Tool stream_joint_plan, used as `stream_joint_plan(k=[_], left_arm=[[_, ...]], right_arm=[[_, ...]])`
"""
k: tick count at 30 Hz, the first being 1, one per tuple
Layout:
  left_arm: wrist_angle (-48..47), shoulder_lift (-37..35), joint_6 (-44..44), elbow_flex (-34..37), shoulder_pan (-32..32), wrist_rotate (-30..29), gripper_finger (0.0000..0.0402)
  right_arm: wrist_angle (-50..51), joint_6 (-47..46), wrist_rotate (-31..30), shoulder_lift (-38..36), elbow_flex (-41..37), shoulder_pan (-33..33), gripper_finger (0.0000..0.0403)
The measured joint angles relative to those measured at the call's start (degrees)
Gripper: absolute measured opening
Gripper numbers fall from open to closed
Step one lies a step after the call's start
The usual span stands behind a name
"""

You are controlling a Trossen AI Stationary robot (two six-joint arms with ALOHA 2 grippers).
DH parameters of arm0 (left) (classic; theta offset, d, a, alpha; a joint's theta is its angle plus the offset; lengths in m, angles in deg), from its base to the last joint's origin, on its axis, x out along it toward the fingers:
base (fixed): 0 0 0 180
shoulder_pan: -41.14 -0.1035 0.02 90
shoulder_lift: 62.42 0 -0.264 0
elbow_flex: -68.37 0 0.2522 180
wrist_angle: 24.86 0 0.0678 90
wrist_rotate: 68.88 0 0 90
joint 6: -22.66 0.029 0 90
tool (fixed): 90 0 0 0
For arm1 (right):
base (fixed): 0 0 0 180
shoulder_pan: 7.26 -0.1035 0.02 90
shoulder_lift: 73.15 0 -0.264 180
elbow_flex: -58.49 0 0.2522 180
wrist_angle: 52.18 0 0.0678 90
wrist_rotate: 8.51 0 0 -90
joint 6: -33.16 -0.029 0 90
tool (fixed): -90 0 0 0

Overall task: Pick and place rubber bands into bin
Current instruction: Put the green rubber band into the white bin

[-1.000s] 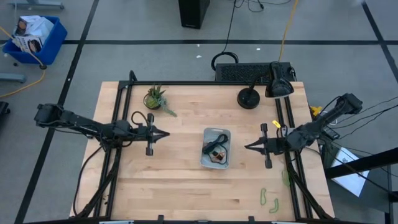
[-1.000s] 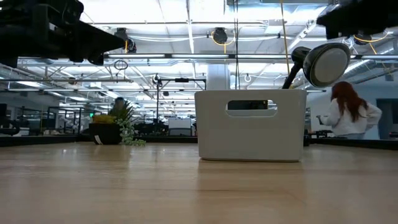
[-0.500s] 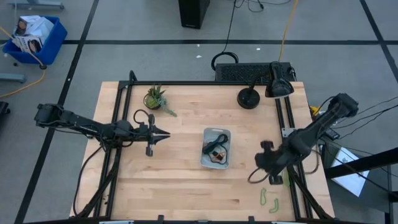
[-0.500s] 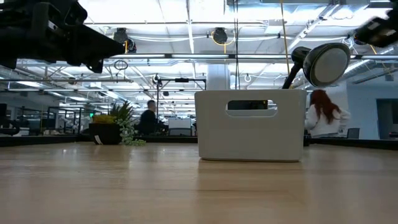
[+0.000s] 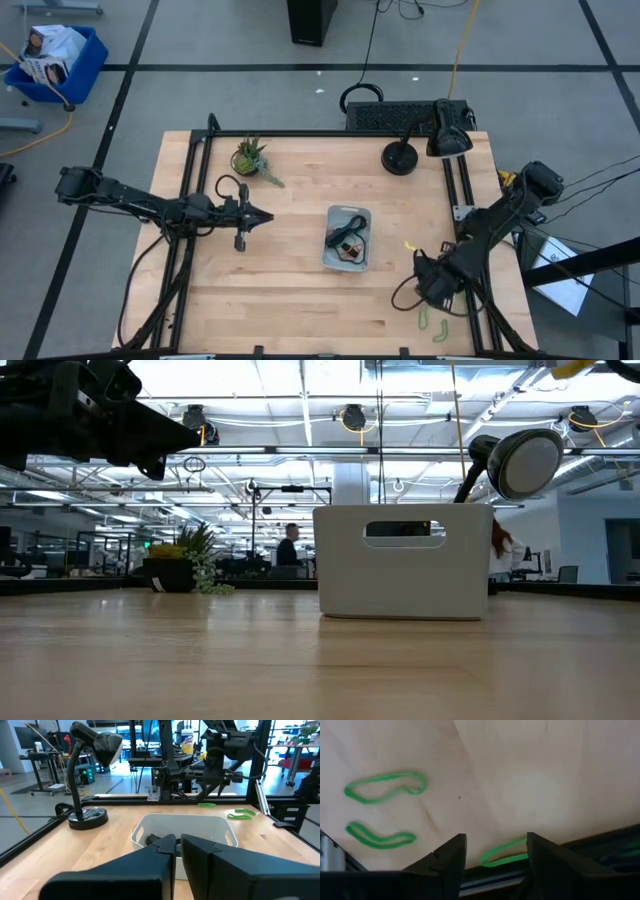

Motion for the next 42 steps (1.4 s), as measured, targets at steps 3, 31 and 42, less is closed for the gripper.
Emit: stream_joint_plan(k=[3, 31, 42], left_arm=[[0.0, 0.0, 0.0, 0.0, 0.0, 0.1, 0.0037], [0.1, 0.0, 0.7, 0.0, 0.0, 0.4, 0.0008], [0.1, 0.0, 0.7, 0.0, 0.0, 0.4, 0.0035]], right_arm=[[0.0, -5.3, -0.6, 0.9, -0.1, -2.0, 0.0198], [-23.1, -30.7, 6.6, 2.0, -15.5, -9.8, 0.0164], [-20.2, -29.8, 5.4, 2.0, -13.0, -9.9, 0.0164]])
